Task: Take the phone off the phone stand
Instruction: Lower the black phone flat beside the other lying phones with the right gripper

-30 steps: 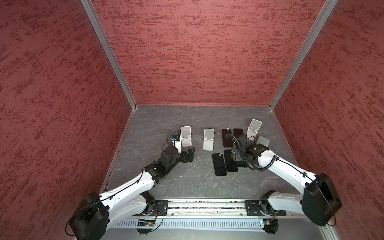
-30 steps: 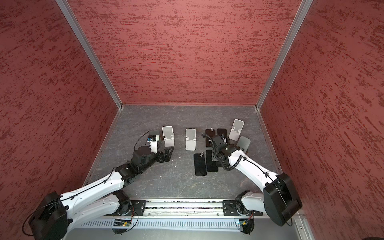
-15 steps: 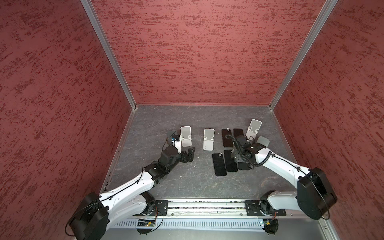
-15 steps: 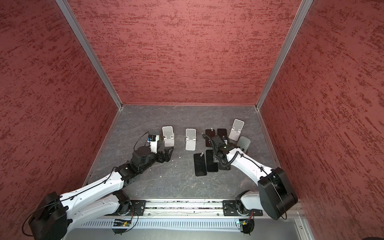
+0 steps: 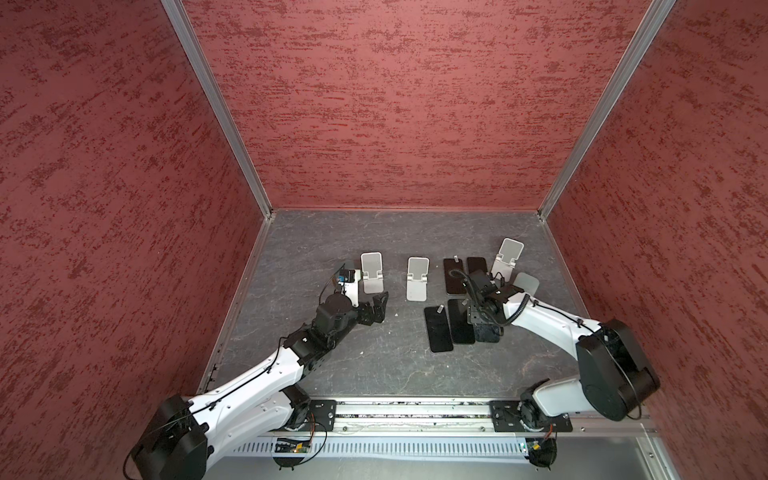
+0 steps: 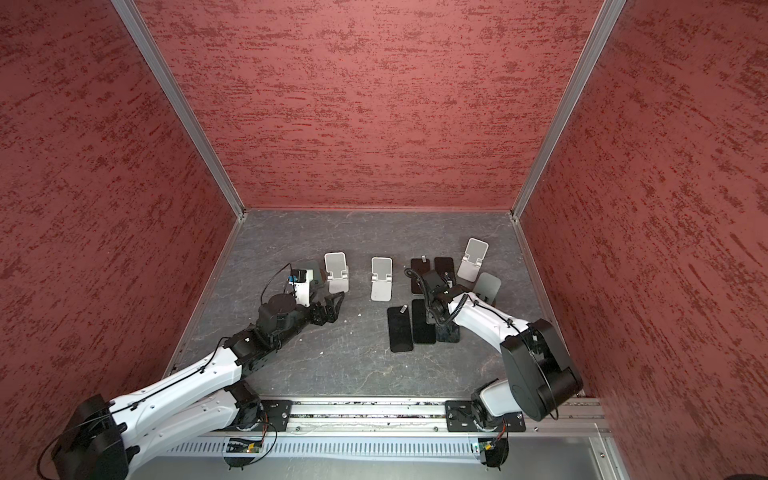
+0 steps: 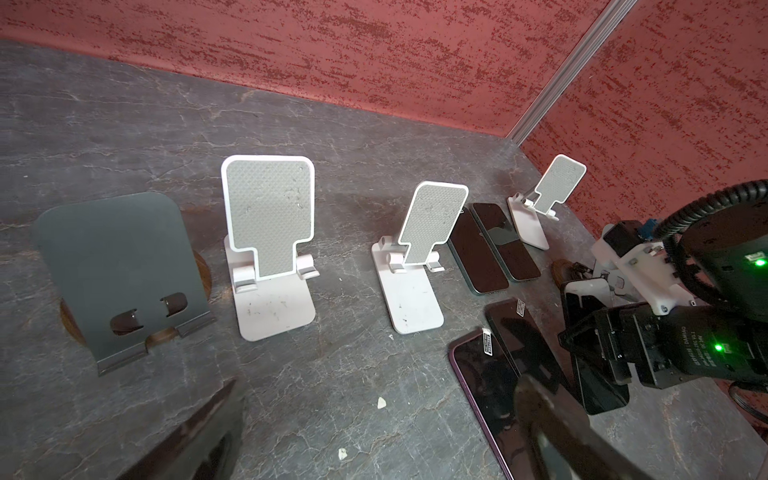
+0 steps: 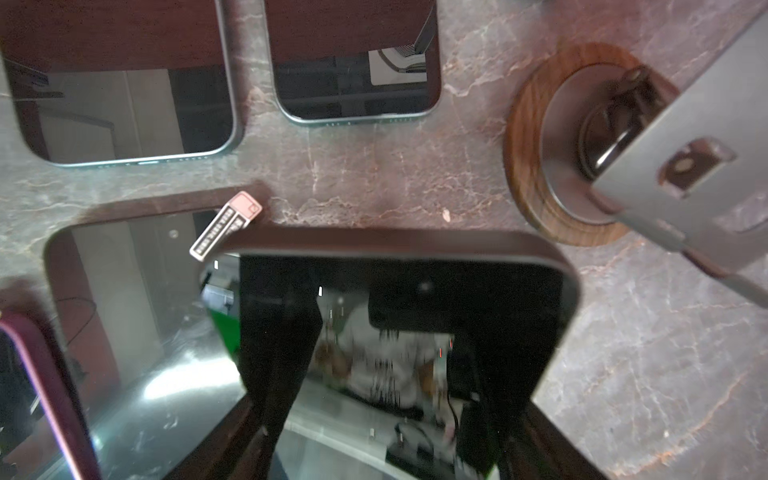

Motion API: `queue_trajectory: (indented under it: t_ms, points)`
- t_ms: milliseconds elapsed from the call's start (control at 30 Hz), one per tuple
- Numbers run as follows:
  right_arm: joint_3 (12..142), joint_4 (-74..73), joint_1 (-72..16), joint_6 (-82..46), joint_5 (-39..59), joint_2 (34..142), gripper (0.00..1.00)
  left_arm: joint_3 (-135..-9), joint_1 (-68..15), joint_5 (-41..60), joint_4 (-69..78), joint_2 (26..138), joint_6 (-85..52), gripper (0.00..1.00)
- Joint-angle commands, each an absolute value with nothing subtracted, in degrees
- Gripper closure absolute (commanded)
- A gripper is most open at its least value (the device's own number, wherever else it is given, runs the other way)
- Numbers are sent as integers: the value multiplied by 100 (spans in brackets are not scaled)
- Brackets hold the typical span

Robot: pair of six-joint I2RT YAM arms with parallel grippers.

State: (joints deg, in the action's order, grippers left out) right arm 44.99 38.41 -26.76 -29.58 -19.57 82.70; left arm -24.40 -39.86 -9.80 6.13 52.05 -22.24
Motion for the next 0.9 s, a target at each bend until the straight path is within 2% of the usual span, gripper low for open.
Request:
queue_trajectory:
  t_ms: [0, 867]
  points:
    - [4395, 3537, -2629, -3024, -1850, 8435, 48, -2443, -3990, -1080, 536, 5159, -2241, 0]
    - [4253, 3173, -2312, -2647, -1320, 8696, 46, -2540, -4008, -1056, 483, 5164, -2168, 0]
